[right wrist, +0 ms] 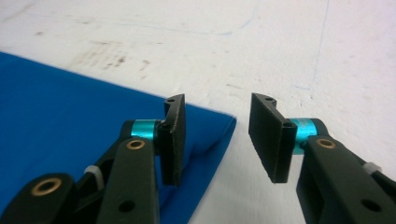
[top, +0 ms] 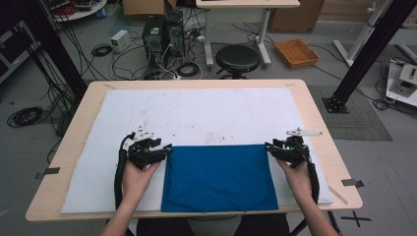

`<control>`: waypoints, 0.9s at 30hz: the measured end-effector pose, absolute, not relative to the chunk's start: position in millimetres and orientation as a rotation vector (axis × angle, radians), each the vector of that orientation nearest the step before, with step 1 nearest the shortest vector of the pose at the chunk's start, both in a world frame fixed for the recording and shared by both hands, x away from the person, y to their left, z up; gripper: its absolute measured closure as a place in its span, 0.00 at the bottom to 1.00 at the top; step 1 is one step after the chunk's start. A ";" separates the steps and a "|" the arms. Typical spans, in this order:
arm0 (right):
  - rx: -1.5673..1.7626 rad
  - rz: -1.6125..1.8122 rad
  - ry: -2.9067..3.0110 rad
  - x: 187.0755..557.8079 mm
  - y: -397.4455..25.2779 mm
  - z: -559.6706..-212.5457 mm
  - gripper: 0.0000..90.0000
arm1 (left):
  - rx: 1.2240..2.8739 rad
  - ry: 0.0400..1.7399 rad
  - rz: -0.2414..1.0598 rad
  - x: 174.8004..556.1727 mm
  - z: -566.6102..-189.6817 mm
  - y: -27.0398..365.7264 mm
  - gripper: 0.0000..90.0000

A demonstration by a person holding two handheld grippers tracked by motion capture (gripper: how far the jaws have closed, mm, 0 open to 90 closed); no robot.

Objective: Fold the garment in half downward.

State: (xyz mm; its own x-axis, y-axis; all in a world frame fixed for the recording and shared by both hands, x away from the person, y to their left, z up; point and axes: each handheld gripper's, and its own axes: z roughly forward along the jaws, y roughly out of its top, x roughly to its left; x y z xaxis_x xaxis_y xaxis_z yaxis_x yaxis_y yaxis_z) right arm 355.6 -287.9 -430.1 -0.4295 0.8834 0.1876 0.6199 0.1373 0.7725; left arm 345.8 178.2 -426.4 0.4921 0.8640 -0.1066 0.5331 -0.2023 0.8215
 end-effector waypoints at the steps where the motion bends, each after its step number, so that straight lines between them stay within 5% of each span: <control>1: 1.480 1.168 2.118 361.0 -286.6 -433.5 0.62 | 1.883 1.170 0.474 350.2 -429.7 177.7 0.55; 5: 1.500 1.106 2.179 372.8 -282.0 -444.6 0.70 | 1.956 1.210 0.422 358.8 -441.5 172.9 0.59; 9: 1.443 1.087 2.224 372.5 -279.8 -447.6 0.90 | 2.006 1.175 0.418 356.4 -445.8 169.4 0.81; 12: 1.402 1.092 2.230 370.7 -278.8 -446.4 0.96 | 2.013 1.155 0.417 355.5 -445.0 167.7 0.94; 27: 1.363 1.114 2.186 416.4 -277.3 -436.1 0.97 | 1.962 1.166 0.481 393.3 -441.1 166.8 0.96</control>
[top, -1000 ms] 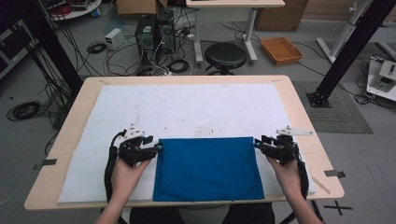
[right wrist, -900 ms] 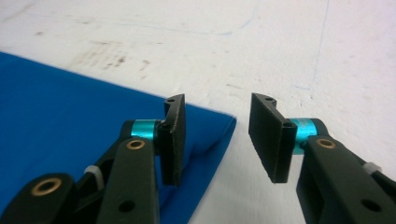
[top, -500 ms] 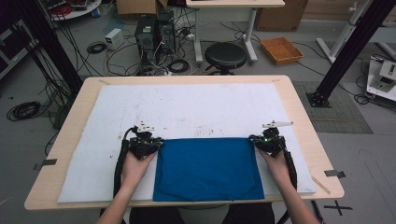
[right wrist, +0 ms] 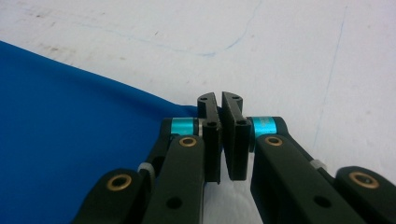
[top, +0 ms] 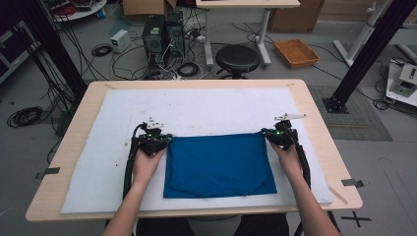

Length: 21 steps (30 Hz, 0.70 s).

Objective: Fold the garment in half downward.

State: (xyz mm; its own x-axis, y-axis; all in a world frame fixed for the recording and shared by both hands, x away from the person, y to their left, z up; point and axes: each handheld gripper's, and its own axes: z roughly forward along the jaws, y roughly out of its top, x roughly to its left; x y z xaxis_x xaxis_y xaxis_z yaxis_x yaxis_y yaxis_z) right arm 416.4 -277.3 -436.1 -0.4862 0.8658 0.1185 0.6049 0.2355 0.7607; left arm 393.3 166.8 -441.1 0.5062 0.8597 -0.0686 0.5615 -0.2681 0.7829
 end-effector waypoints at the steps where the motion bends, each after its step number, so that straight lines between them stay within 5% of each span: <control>1: 1.362 1.111 2.188 418.0 -277.1 -436.8 0.97 | 1.964 1.162 0.480 395.1 -441.0 167.0 0.96; 8: 1.361 1.087 2.182 418.6 -276.5 -438.3 0.94 | 1.956 1.162 0.510 398.4 -441.0 164.7 0.95; 16: 1.349 1.125 2.128 405.8 -280.9 -426.7 0.62 | 1.906 1.127 0.568 382.5 -425.5 172.3 0.58; 21: 1.310 1.187 2.076 386.0 -288.9 -414.8 0.53 | 1.885 1.068 0.578 360.0 -418.1 180.6 0.50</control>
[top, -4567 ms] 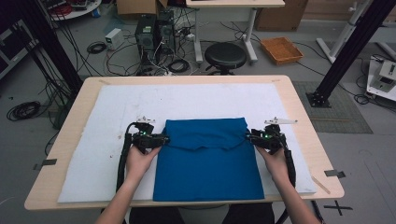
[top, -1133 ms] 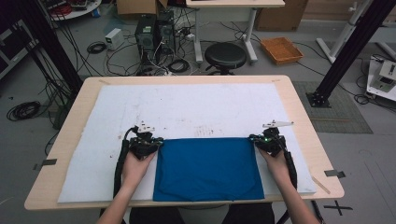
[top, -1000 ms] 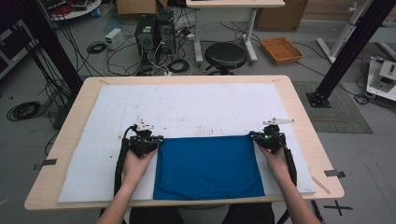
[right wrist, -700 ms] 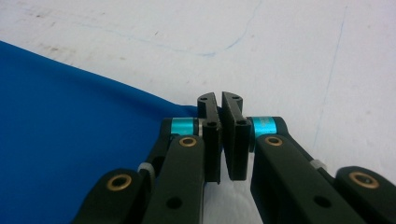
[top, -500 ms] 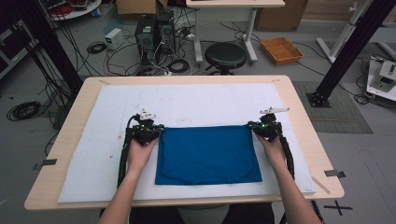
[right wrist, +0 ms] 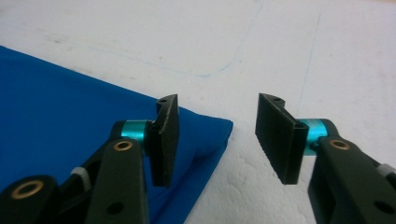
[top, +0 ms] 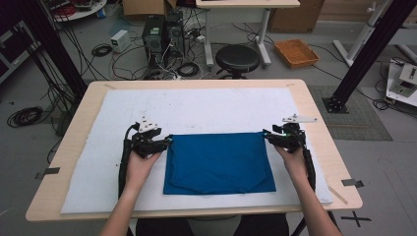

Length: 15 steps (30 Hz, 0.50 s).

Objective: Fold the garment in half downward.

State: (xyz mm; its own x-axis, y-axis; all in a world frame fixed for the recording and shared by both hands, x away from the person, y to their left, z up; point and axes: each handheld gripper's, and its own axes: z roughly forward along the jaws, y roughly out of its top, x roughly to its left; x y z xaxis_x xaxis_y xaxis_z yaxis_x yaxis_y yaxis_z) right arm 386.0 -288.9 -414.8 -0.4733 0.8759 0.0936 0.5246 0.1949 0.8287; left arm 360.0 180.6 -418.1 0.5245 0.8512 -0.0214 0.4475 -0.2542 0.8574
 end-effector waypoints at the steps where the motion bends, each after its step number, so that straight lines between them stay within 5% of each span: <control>1: 1.303 1.200 2.073 381.8 -290.8 -412.8 0.52 | 1.879 1.061 0.574 356.5 -417.0 182.8 0.49; 15: 1.298 1.292 1.992 353.1 -318.0 -401.6 0.42 | 1.813 0.992 0.575 341.2 -406.9 193.8 0.43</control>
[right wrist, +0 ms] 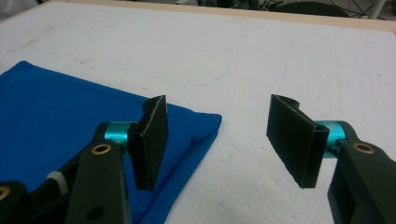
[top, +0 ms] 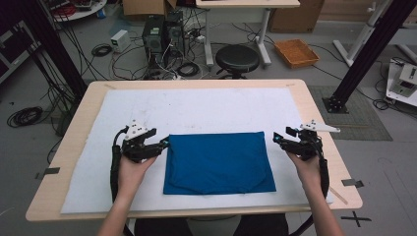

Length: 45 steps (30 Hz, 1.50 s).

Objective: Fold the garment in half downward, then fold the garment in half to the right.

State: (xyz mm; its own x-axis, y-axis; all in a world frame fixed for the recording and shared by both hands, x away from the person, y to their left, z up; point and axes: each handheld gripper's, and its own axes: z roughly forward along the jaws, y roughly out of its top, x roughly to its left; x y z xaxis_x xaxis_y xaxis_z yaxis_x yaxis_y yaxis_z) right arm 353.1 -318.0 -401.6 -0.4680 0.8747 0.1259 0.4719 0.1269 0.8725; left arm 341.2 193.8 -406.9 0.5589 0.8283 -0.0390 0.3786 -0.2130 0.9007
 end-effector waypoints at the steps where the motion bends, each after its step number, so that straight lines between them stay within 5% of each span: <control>1: 1.301 1.293 1.989 352.9 -319.6 -401.3 0.42 | 1.811 0.994 0.578 340.5 -407.1 195.0 0.43; 45: 1.320 1.332 1.958 356.0 -322.6 -396.5 0.38 | 1.742 0.879 0.540 323.6 -414.0 209.7 0.42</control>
